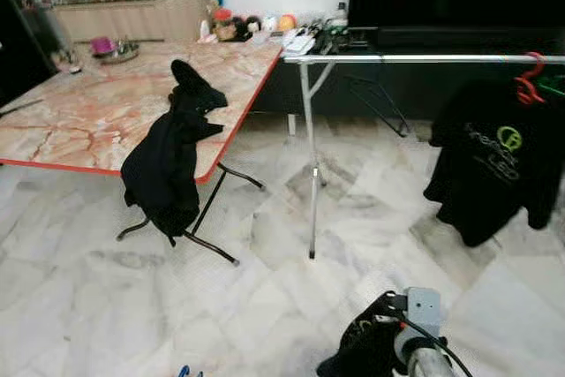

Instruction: Hang hanger

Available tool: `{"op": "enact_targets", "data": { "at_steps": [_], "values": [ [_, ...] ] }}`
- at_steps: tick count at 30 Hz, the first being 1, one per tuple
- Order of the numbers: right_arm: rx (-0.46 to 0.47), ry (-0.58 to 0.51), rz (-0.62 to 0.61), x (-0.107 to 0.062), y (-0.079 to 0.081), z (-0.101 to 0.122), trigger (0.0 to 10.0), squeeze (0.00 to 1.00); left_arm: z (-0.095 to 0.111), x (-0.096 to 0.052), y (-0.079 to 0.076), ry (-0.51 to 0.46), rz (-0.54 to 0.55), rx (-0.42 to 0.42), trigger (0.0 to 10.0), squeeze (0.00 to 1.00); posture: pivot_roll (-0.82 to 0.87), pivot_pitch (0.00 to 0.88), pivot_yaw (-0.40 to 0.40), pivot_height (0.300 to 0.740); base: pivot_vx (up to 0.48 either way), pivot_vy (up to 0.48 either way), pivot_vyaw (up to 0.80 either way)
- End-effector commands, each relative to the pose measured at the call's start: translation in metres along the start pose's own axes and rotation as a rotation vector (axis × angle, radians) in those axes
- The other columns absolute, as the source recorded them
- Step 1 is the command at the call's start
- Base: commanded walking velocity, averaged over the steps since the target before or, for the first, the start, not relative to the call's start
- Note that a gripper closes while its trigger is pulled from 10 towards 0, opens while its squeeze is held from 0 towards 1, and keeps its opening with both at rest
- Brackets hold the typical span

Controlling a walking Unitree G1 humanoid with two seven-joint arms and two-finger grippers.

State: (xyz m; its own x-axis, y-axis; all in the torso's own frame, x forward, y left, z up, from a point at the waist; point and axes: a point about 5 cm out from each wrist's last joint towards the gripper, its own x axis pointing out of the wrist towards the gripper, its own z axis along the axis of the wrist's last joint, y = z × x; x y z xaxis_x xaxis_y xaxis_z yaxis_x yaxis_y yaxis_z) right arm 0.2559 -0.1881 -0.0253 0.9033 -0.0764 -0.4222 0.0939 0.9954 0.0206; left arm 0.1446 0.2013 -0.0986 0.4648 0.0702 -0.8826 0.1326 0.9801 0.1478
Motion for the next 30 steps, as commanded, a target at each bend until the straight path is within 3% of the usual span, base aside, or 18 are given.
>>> {"op": "enact_targets", "data": {
  "at_steps": [1,6,30],
  "values": [
    [0.008,-0.023,0.007,0.0015,0.0044,0.0041,10.0,0.0,-0.0006,-0.0006,0.0088,0.0,0.019,0.005,10.0,0.0,0.01,0.016,0.042,0.74,-0.322,0.0,0.0],
    [0.008,-0.022,0.009,0.0015,0.0047,0.004,10.0,0.0,-0.0024,-0.0011,0.0107,0.005,0.022,0.006,10.0,0.0,0.01,0.017,0.041,0.74,-0.326,0.0,0.0],
    [0.004,-0.023,0.012,0.0011,0.0043,0.0037,10.0,0.0,0.0046,-0.0009,0.0162,-0.035,0.049,-0.02,10.0,0.0,0.0,0.0,0.044,0.74,0.0,0.0,0.0]
  ]
}}
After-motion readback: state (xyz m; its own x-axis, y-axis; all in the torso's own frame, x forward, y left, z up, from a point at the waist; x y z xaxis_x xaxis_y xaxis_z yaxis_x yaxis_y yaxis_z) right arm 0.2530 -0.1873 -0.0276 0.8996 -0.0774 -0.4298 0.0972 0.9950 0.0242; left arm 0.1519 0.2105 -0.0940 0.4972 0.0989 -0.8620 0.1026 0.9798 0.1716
